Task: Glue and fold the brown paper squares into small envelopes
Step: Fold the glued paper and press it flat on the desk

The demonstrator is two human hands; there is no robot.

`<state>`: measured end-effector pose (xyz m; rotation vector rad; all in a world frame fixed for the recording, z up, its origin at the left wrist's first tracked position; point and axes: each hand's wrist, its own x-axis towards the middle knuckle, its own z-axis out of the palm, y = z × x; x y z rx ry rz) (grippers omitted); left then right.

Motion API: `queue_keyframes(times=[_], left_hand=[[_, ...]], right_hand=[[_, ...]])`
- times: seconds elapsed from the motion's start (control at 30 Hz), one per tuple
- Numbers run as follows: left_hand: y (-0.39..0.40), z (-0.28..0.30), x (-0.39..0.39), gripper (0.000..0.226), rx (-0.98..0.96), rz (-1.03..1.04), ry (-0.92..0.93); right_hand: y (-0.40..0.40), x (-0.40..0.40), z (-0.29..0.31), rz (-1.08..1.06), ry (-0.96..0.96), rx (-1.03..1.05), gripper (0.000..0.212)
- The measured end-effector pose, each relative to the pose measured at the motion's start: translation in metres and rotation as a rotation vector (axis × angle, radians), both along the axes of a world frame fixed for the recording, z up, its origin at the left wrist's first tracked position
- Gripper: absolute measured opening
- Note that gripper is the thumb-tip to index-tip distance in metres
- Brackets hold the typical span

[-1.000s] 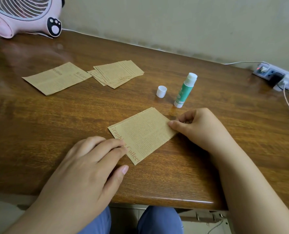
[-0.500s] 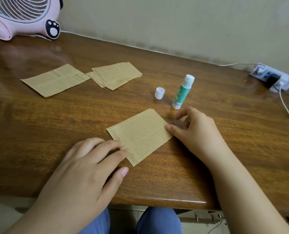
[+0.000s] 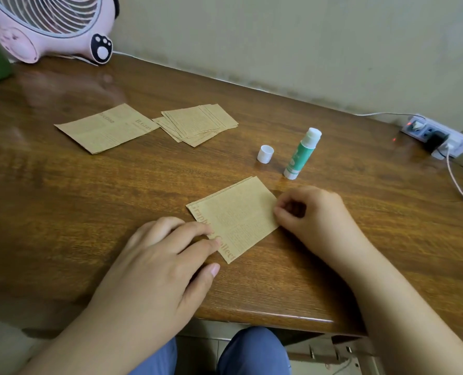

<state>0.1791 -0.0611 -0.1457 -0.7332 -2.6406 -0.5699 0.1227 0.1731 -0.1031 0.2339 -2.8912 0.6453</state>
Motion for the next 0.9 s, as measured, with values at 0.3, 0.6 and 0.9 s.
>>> queue_keyframes(times=[0.3,0.6,0.9], left_hand=[[-0.001,0.001,0.002,0.038,-0.054,0.042,-0.055],[-0.003,0.001,0.002,0.039,-0.071,0.042,-0.091],[-0.003,-0.002,0.0,0.047,-0.088,0.058,-0.098]], right_hand=[[-0.049,0.007,0.008,0.208,0.086,0.075,0.003],[-0.019,-0.011,0.003,-0.011,-0.044,-0.027,0.006],[-0.064,-0.003,0.01,0.215,-0.003,0.018,0.002]])
